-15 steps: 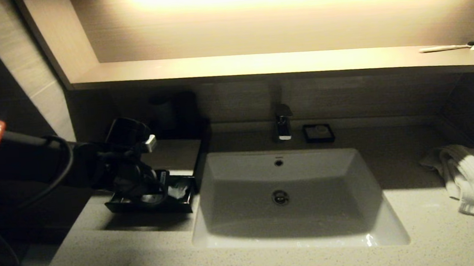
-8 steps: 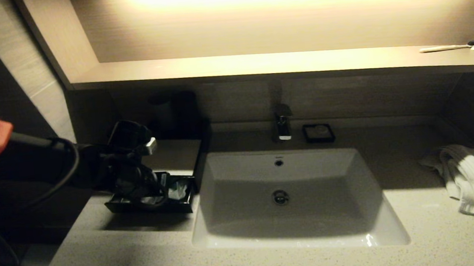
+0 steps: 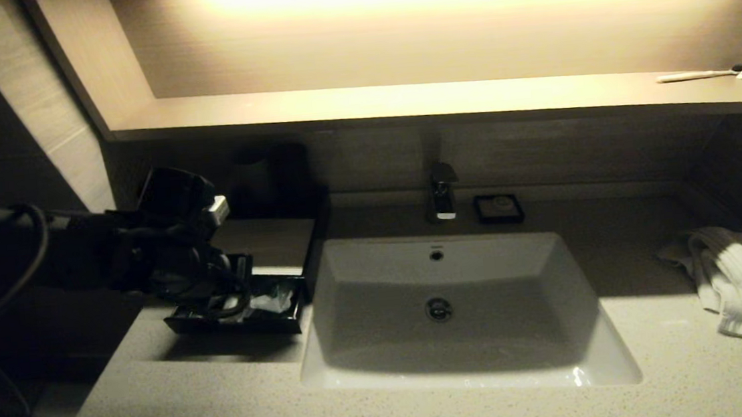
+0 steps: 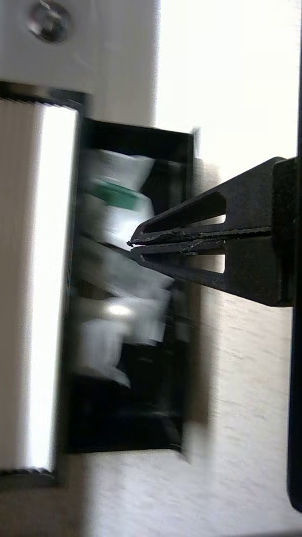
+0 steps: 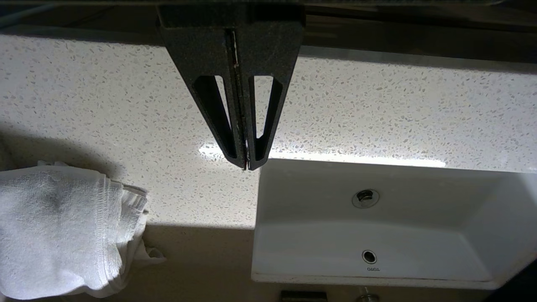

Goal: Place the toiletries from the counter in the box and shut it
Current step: Close the drawer

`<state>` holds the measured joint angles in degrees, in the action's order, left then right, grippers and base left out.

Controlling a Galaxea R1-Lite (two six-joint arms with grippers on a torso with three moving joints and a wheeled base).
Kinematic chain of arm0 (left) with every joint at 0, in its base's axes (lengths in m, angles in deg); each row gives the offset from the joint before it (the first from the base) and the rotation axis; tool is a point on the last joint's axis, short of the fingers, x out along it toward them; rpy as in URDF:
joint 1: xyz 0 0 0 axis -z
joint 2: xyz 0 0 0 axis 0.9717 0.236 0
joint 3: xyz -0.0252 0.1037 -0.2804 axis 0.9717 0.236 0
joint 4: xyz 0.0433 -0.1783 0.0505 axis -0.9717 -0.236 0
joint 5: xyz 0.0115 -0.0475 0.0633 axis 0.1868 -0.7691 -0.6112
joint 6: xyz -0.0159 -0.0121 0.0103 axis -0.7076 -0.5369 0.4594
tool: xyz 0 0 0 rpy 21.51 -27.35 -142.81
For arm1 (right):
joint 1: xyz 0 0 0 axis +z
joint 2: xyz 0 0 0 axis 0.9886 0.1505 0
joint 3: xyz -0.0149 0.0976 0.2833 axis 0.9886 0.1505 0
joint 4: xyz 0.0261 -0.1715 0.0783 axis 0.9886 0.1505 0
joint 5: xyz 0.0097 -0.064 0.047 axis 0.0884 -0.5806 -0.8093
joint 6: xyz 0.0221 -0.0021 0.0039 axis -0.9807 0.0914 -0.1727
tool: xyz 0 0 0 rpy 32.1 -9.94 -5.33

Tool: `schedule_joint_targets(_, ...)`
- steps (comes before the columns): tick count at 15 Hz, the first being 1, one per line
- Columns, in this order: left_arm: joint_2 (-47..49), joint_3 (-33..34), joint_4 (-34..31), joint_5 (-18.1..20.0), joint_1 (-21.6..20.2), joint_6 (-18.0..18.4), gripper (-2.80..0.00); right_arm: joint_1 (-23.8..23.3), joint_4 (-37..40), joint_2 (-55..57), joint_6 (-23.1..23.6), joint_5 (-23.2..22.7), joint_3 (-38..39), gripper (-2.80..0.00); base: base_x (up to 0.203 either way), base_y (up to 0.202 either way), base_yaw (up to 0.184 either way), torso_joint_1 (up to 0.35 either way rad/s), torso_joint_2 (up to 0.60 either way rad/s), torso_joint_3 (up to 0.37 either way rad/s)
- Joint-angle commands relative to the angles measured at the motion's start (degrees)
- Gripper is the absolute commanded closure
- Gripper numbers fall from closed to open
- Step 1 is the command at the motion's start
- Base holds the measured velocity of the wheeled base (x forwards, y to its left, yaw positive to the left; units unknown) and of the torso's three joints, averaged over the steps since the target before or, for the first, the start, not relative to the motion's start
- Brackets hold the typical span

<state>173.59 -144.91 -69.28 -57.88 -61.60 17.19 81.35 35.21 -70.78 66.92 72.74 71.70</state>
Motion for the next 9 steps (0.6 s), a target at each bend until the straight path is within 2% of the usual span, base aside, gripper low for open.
schedule_joint_targets(1,-3.01,2.74,-1.43,-0.02,0.02,0.00,0.00,0.00,0.02,0.00,0.01,-0.02,0.00,0.00,0.000,0.000,0.000,0.000,0.00,0.000)
schedule_joint_targets(5,-3.97,9.82,-1.84,-0.16,0.01,0.15,0.00,0.00,0.02,0.00,0.01,-0.02,0.00,0.00,0.000,0.000,0.000,0.000,0.00,0.000)
schedule_joint_targets(9,-2.51,12.13,-1.93,-0.25,-0.07,0.60,0.00,0.00,0.02,0.00,0.01,-0.02,0.00,0.00,0.000,0.000,0.000,0.000,0.00,0.000)
